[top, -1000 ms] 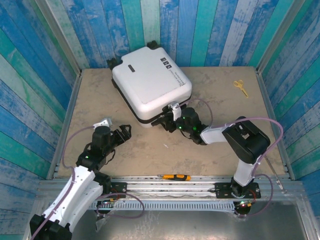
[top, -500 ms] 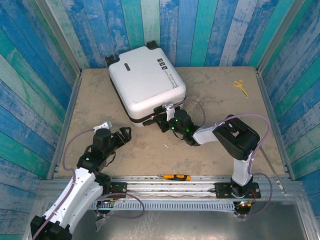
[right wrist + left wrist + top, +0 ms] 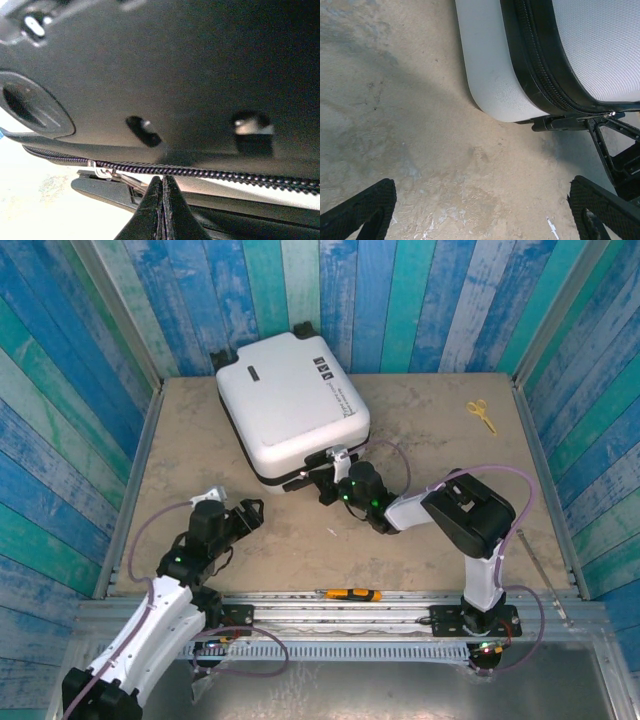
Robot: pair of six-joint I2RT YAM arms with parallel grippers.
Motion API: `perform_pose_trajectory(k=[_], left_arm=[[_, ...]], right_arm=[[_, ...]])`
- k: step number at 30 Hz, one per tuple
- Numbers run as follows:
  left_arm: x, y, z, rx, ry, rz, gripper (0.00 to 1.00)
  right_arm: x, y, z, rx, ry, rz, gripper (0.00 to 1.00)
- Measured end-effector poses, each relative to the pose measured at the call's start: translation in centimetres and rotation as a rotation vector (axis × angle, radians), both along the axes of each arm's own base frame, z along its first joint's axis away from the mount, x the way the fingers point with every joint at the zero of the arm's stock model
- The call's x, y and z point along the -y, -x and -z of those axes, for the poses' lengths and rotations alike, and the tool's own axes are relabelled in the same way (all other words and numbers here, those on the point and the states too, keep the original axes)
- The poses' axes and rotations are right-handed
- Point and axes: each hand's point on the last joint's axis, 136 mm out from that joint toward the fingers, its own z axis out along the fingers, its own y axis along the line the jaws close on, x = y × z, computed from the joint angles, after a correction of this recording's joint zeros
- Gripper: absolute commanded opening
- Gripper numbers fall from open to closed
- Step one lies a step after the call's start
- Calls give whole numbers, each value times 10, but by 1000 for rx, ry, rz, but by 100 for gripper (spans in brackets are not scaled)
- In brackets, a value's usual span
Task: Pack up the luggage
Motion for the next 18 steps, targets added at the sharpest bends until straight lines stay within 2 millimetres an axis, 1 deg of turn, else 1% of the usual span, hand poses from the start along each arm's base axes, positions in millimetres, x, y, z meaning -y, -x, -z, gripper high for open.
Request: perform_pose_trajectory(k=[5, 8, 9, 10, 11, 13, 14, 16, 18], left_arm=[[1, 0, 0, 2, 1, 6, 90], [2, 1, -1, 5, 1, 8, 89], [2, 1, -2, 6, 2, 9, 89], [2, 2, -2, 10, 3, 10, 89], [2, 3, -4, 15, 5, 11, 89], [3, 4, -9, 36, 14, 14, 89], [3, 4, -11, 45, 21, 14, 89], [3, 5, -14, 59, 33, 12, 89], [3, 6, -11, 56, 38, 11, 89]], right_arm=[[1, 5, 0, 9, 2, -24, 1], [6, 11, 0, 12, 35, -33, 8], [9, 13, 0, 15, 54, -34, 16], [13, 15, -2, 18, 78, -33, 29], [16, 16, -4, 15, 98, -26, 39], [25, 17, -13, 12, 144, -5, 52], [30, 17, -19, 7, 157, 11, 55], [44, 18, -37, -10, 159, 70, 57], [60, 20, -54, -42, 109, 141, 57]])
